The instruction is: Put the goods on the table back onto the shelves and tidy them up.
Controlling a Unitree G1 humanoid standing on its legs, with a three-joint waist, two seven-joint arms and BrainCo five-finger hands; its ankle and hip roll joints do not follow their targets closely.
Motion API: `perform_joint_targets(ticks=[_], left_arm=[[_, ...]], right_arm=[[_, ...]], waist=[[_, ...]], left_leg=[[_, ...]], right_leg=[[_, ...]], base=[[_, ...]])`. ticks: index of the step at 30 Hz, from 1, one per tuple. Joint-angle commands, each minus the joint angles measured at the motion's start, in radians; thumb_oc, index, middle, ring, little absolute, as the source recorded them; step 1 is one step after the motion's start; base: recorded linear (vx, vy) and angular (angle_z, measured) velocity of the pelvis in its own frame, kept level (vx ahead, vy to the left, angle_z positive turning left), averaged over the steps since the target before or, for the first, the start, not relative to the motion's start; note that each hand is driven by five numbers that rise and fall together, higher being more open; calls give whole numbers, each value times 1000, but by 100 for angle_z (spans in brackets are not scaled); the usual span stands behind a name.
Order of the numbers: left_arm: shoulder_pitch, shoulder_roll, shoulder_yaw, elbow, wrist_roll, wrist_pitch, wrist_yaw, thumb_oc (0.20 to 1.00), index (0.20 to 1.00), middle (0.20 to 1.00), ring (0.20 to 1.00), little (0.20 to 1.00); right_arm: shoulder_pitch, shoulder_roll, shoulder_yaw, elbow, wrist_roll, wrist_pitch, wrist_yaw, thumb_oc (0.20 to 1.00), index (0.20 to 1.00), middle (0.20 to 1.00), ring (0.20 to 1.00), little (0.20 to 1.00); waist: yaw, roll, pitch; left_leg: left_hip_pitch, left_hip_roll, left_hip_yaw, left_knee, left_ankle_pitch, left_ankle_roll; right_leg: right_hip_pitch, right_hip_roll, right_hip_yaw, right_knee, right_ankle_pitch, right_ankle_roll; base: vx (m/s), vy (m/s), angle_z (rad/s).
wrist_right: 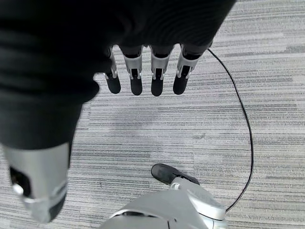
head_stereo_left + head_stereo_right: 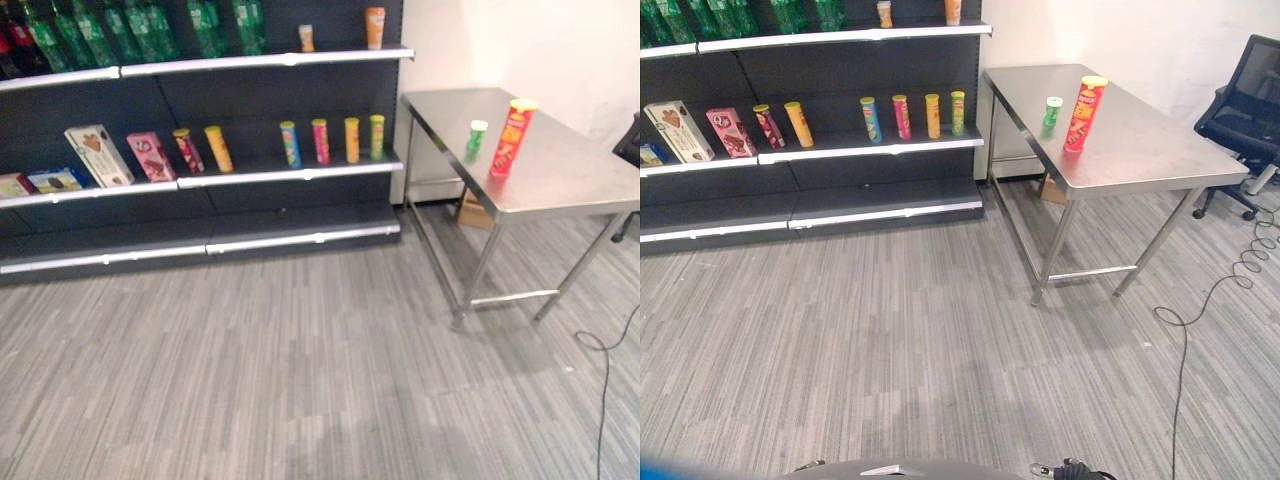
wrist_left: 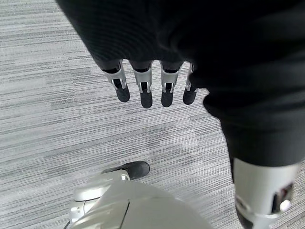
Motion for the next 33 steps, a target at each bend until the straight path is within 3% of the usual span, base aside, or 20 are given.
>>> perform_joint_targets(ticks=[1,9,14,33], left_arm=[[-71,9,-4,21,-20,-18,-4,1000,1000,1000,1000,1000],[-68,9,-4,15,-23,-20,-9,1000,1000,1000,1000,1000],[-73,6,-53,30,60,-21,-3,1000,1000,1000,1000,1000],[-77,7,-45,36,58,-21,18,1000,1000,1000,1000,1000]], right_arm=[[-59,-29,23,43,12,-16,-7,1000,1000,1000,1000,1000],[-57,-30,24,41,14,-17,-7,1000,1000,1000,1000,1000],[-65,-36,29,40,11,-16,-6,1000,1000,1000,1000,1000],[-54,-31,34,45,11,-19,-12,1000,1000,1000,1000,1000]], waist=[[-6,-34,31],[-8,-32,31],[-13,-28,32],[-11,-36,40]], left_leg=[[30,17,48,4,-75,-51],[28,16,47,4,-76,-50],[31,13,51,4,-79,-48],[23,16,48,4,-75,-49]], right_leg=[[8,-74,-43,-15,-37,96],[7,-76,-41,-15,-36,96],[6,-74,-38,-15,-35,97],[-2,-71,-30,-15,-34,96]], base=[[0,0,0],[0,0,-1],[-1,3,-2],[0,0,0]])
